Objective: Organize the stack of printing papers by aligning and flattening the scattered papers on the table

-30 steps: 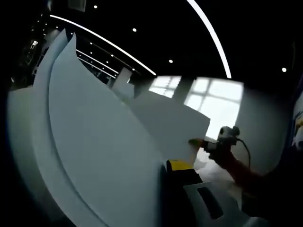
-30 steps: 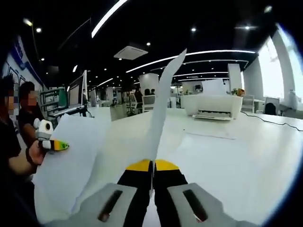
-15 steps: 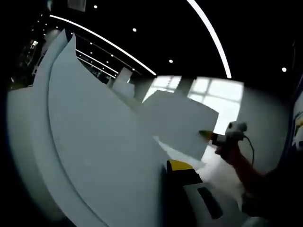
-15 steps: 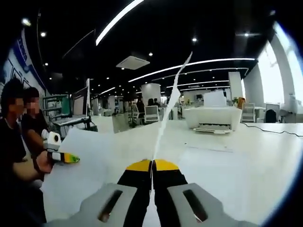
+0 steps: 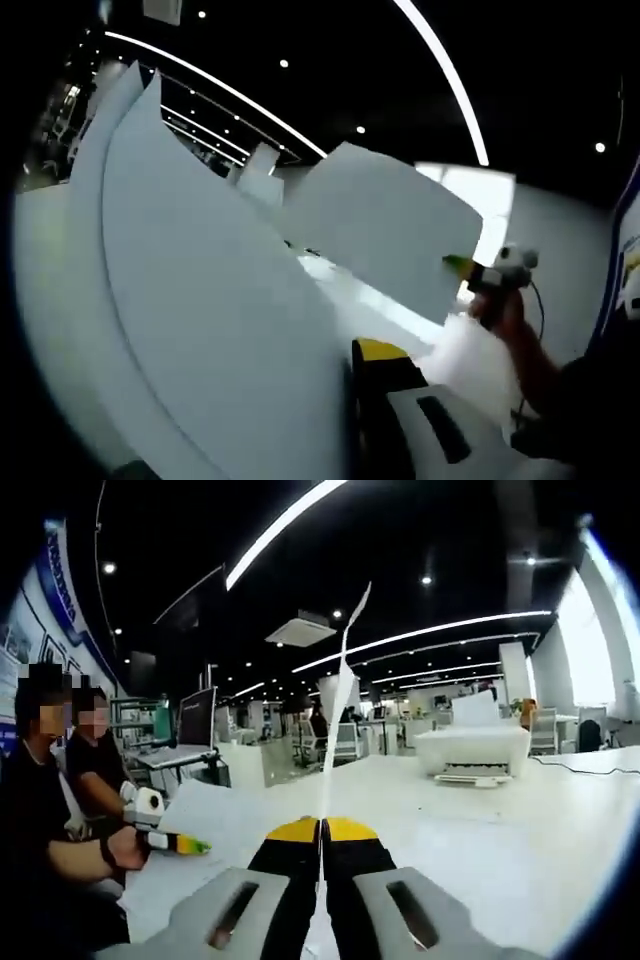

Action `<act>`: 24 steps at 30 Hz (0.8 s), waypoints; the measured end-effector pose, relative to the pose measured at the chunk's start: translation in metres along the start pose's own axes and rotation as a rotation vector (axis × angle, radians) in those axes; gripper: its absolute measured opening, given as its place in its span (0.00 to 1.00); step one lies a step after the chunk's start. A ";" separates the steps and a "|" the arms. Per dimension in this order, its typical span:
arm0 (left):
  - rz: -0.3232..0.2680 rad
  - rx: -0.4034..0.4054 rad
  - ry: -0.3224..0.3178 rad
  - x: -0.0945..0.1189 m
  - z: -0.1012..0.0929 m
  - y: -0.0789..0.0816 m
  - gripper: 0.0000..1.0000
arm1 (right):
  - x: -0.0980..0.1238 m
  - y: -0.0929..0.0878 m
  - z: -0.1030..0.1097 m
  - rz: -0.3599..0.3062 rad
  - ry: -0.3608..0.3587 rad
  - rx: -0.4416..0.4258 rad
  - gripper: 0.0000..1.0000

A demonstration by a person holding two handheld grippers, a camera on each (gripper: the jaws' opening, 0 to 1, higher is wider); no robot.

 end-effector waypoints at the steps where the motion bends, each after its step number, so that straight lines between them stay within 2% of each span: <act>1: 0.000 0.000 0.000 0.000 0.000 0.000 0.13 | 0.001 0.001 0.003 -0.003 0.009 0.000 0.00; 13: -0.002 -0.001 0.000 0.001 0.000 0.000 0.13 | 0.008 0.011 0.045 -0.027 0.105 0.031 0.00; 24: -0.004 -0.002 -0.001 0.001 -0.001 0.000 0.13 | 0.009 0.007 0.056 -0.018 0.139 0.028 0.00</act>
Point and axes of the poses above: the point that each gripper's makers call its tool centre point, and the gripper's own axes: x roughly backward along the fingers, z roughly to its left, y roughly out of its top, the point moved 6 cm from there along x, roughly backward along the fingers, and after that the axes turned 12 degrees about -x, right-handed, at the moved point
